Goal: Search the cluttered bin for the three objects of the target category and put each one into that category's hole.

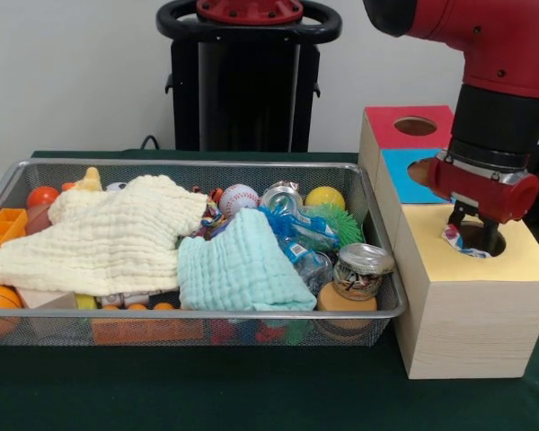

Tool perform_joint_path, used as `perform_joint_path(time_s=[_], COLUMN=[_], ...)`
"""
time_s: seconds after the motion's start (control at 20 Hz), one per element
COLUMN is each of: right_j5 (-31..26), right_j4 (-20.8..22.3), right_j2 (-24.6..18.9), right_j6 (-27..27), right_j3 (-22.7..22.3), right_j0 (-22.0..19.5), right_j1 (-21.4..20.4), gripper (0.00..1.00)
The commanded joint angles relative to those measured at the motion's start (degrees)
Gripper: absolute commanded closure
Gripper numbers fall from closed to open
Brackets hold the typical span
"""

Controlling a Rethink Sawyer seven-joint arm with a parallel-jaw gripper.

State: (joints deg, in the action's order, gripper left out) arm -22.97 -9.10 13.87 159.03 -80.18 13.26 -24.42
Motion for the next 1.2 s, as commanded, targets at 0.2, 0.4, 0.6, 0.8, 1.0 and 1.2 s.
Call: perform_joint_path(time_s=[0.2, 0.4, 0.6, 0.8, 1.0, 1.2], right_j5=[-10.6, -16.6, -16.4, -15.1, -17.3, -21.9], right_j4=[5.3, 6.7, 6.6, 6.8, 6.5, 5.6], right_j2=[-5.0, -2.8, -4.3, -5.9, -6.9, -8.6], right_j6=[-7.3, -6.9, -6.3, -5.8, -6.6, -9.0], right_j3=[-8.8, -7.5, -9.3, -10.6, -12.0, -13.8], right_j0=[-4.3, -2.3, -2.8, -3.8, -4.5, -5.9], right_j1=[-6.5, -9.9, -11.4, -11.6, -14.3, -18.7], gripper=[0.00, 0.00, 0.00, 0.00, 0.00, 0.00])
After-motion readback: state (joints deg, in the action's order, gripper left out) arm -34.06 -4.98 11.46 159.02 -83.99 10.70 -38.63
